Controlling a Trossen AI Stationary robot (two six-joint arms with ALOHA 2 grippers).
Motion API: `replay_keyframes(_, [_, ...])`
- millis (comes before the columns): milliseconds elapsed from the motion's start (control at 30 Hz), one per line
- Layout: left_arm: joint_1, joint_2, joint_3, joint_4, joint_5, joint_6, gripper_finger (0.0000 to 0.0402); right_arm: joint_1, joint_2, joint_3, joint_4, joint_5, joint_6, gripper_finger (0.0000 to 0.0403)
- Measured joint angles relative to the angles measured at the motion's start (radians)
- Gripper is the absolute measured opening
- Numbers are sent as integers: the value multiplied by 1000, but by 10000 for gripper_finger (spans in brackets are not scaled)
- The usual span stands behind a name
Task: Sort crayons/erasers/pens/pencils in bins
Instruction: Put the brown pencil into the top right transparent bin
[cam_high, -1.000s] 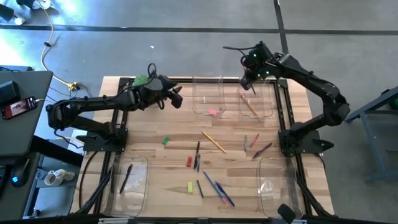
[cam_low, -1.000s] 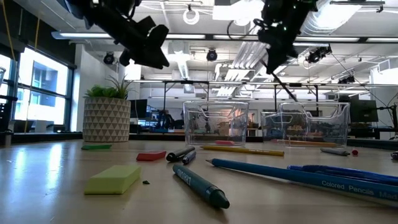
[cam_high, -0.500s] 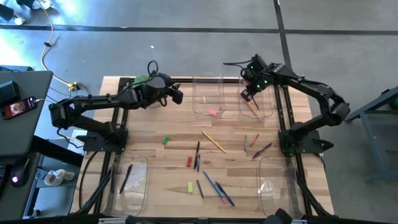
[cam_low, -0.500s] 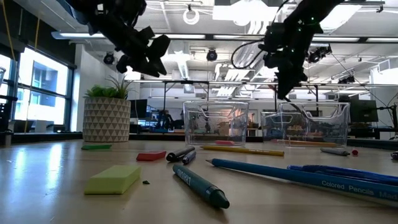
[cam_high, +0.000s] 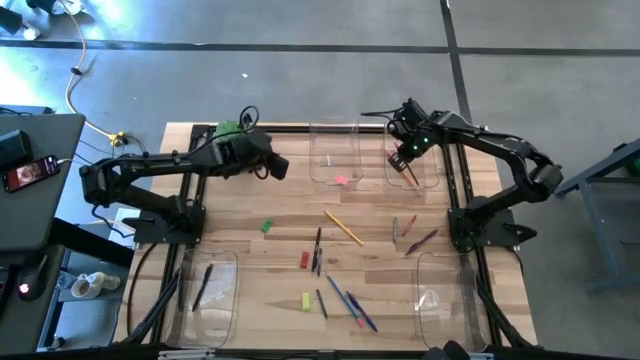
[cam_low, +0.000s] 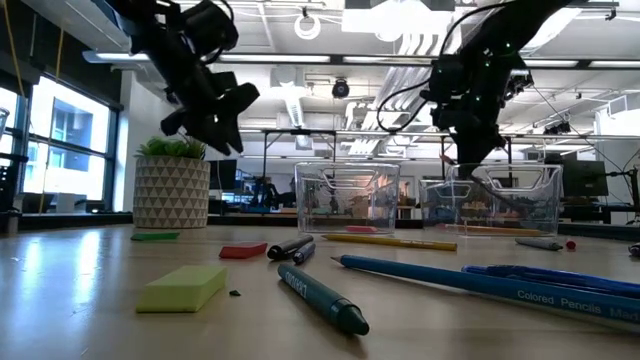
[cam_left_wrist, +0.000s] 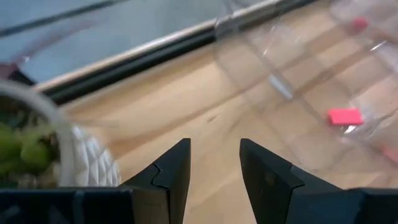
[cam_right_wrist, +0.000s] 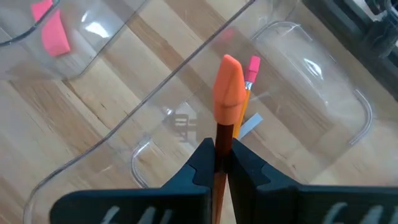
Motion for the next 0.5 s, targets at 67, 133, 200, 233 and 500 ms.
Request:
replay_keyframes(67, [-15,0,0,-26,0,-30,126,0,0,-7,12,0,0,8])
replay_keyframes(133, [-33,0,0,-48,-1,-57,126,0,0,-17,7,2,0,8])
replay_keyframes(200, [-57,7,0,-62,-16,-90,126,0,0,-30,17,8,9,8])
replay_keyframes(233, [-69,15,0,-64,-22,-108,126,0,0,-39,17,8,22,8])
replay_keyframes(500, [-143,96,0,-66,-26,-176,126,0,0,-53,25,31,27,8])
